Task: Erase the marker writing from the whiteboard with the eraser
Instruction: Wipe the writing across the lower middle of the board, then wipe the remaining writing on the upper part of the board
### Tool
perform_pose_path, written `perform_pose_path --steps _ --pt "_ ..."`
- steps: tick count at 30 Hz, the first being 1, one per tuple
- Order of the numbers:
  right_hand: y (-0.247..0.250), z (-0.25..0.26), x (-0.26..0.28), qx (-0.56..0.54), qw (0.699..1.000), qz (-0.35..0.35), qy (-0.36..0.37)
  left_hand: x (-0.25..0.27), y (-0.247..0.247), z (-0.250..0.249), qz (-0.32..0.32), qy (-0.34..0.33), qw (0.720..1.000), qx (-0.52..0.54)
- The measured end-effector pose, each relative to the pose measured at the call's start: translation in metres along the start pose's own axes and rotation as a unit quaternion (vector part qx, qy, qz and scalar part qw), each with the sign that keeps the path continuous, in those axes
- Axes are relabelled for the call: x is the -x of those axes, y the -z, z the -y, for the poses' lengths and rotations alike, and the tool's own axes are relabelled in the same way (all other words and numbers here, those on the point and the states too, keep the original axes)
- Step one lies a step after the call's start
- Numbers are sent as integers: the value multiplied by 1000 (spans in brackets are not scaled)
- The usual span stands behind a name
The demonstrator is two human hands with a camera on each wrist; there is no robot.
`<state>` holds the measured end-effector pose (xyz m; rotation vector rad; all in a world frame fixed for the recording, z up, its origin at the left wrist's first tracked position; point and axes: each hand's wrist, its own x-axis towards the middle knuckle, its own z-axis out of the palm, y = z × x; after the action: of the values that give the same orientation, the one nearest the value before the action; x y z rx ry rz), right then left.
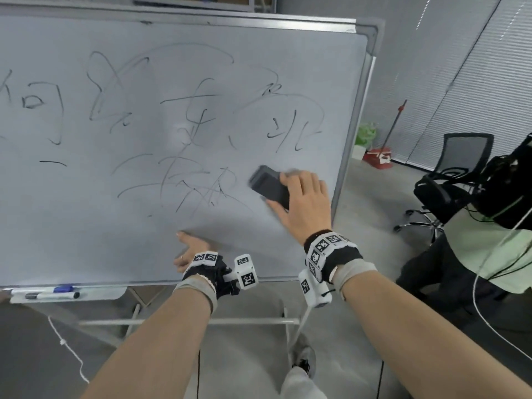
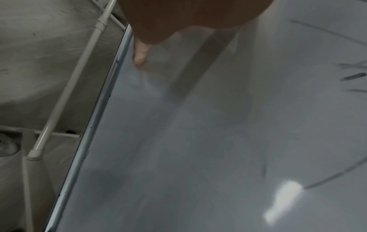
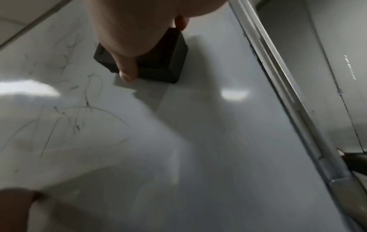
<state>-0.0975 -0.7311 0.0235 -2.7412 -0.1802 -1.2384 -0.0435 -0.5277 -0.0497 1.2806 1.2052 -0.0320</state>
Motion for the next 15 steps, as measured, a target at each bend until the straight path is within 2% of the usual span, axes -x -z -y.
perform_pose_path --steps 2,6,8,11,13,15 --pt "6 -6 -10 3 999 -27 -19 1 0 -5 0 0 1000 -2" --pt "18 -25 -32 -18 981 -138 -134 3 -3 -11 8 10 999 35" --pt "11 -19 -32 -26 981 -150 -123 4 -2 -11 4 11 998 67" --pt "-16 7 -13 -43 998 -55 -12 -10 5 -11 -21 20 996 79" --pt "-40 29 8 -44 997 30 59 -23 14 -13 -29 19 997 65" --pt "-61 47 23 -50 991 69 102 -34 26 -14 -34 12 997 62"
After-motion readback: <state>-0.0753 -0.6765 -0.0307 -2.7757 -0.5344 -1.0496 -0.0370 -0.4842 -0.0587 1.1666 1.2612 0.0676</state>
